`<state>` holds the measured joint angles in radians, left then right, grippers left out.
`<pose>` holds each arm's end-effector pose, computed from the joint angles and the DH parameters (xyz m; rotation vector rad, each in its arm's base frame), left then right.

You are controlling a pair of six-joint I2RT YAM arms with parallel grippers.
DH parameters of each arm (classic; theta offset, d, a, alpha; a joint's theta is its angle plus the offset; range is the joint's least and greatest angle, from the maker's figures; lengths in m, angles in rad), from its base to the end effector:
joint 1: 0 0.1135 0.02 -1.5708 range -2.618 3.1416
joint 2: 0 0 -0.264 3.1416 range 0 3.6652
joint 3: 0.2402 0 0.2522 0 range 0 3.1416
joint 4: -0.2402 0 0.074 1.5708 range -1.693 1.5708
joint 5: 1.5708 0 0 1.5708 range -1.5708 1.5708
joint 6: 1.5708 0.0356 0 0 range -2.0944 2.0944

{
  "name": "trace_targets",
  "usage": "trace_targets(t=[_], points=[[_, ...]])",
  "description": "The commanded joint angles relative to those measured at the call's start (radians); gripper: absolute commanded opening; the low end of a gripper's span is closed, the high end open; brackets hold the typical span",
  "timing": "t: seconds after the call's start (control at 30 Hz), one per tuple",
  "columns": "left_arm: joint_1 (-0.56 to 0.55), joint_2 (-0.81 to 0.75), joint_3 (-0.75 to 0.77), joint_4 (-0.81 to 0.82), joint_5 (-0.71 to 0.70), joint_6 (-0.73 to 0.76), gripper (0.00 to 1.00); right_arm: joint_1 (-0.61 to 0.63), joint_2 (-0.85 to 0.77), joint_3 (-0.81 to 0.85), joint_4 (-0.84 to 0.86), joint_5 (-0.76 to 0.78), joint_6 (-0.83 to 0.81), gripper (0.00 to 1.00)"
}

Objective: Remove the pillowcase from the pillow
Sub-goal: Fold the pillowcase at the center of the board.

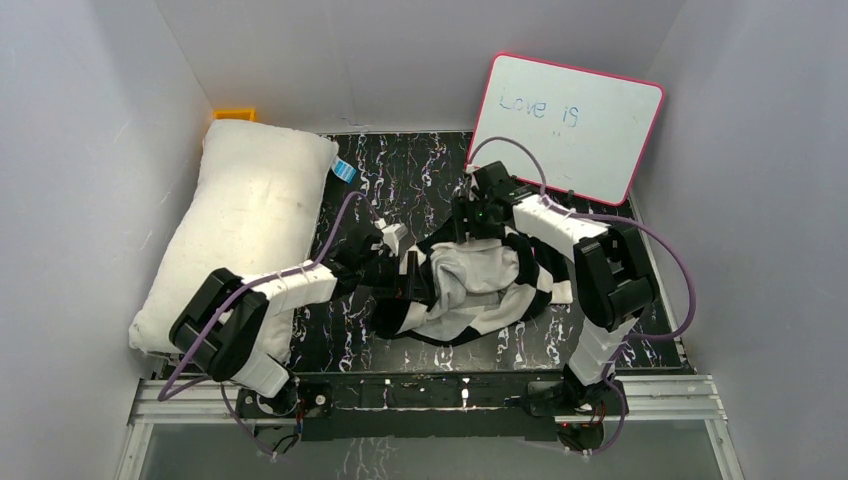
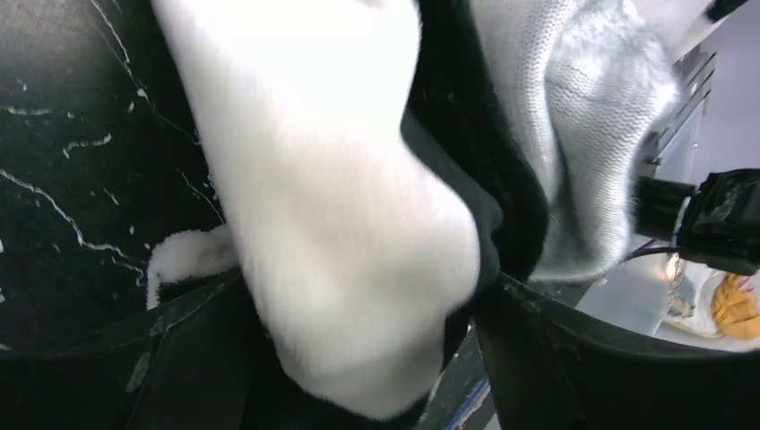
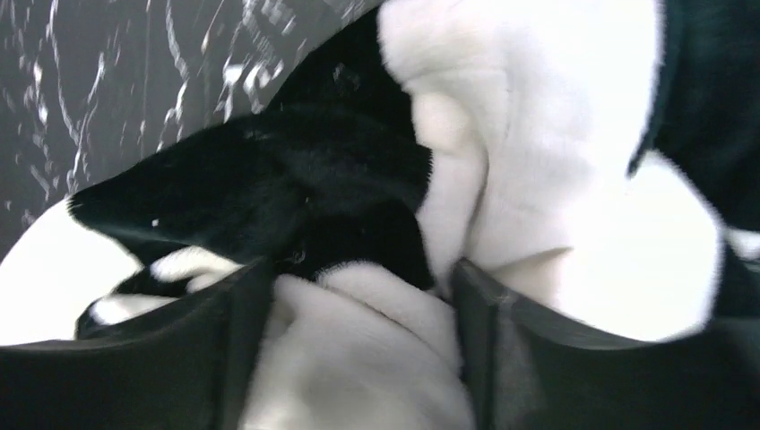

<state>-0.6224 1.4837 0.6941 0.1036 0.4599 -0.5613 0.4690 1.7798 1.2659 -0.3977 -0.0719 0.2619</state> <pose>0.2297 -0.1843 0.1777 0.3421 2.4103 -1.1095 0.3420 0.1761 0.2170 -0.2916 2.5059 0.3931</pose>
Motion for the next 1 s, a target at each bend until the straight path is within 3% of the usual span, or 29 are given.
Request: trace_targets(t=[0.0, 0.07, 0.1, 0.13, 0.27, 0.37, 0.47, 0.53, 0.63, 0.7, 0.73, 0.77, 0.8, 0.83, 0.97], points=[[-0.004, 0.039, 0.048, 0.043, 0.001, -0.015, 0.62, 0.054, -0.028, -0.058, -0.023, -0.129, -0.017, 0.5], [0.014, 0.053, 0.115, -0.038, -0.053, 0.045, 0.38, 0.055, -0.034, -0.047, -0.01, -0.144, -0.006, 0.06], [0.034, 0.059, 0.164, -0.086, -0.113, 0.077, 0.12, 0.054, -0.042, -0.029, -0.007, -0.132, -0.004, 0.0], [0.065, 0.064, 0.222, -0.163, -0.168, 0.106, 0.0, 0.054, -0.052, -0.002, -0.002, -0.108, -0.004, 0.0], [0.225, 0.105, 0.51, -0.273, -0.379, 0.243, 0.0, 0.042, -0.065, 0.205, 0.008, -0.008, -0.027, 0.0], [0.238, 0.187, 0.786, -0.358, -0.548, 0.369, 0.0, 0.025, -0.033, 0.412, -0.011, 0.021, -0.04, 0.0], [0.231, 0.213, 0.928, -0.375, -0.543, 0.422, 0.0, 0.018, -0.034, 0.526, -0.026, 0.037, -0.046, 0.0], [0.225, 0.168, 0.884, -0.339, -0.502, 0.43, 0.0, 0.018, -0.097, 0.454, 0.01, 0.038, -0.041, 0.0], [0.22, 0.034, 0.651, -0.26, -0.395, 0.402, 0.0, 0.019, -0.278, 0.159, 0.119, 0.045, -0.012, 0.01], [0.206, -0.076, 0.454, -0.204, -0.342, 0.351, 0.0, 0.021, -0.441, -0.086, 0.211, 0.037, 0.008, 0.2], [0.197, -0.135, 0.353, -0.185, -0.317, 0.322, 0.11, 0.023, -0.525, -0.21, 0.253, 0.032, 0.014, 0.36], [0.188, -0.191, 0.267, -0.172, -0.302, 0.29, 0.43, 0.024, -0.608, -0.319, 0.288, 0.043, 0.022, 0.61], [0.181, -0.248, 0.183, -0.168, -0.306, 0.251, 0.81, 0.026, -0.69, -0.415, 0.316, 0.078, 0.032, 0.8], [0.177, -0.298, 0.097, -0.175, -0.322, 0.206, 0.96, 0.025, -0.76, -0.491, 0.328, 0.129, 0.046, 0.95], [0.177, -0.451, 0.039, -0.278, -0.511, 0.186, 0.98, 0.021, -0.976, -0.648, 0.432, 0.294, 0.09, 0.99]])
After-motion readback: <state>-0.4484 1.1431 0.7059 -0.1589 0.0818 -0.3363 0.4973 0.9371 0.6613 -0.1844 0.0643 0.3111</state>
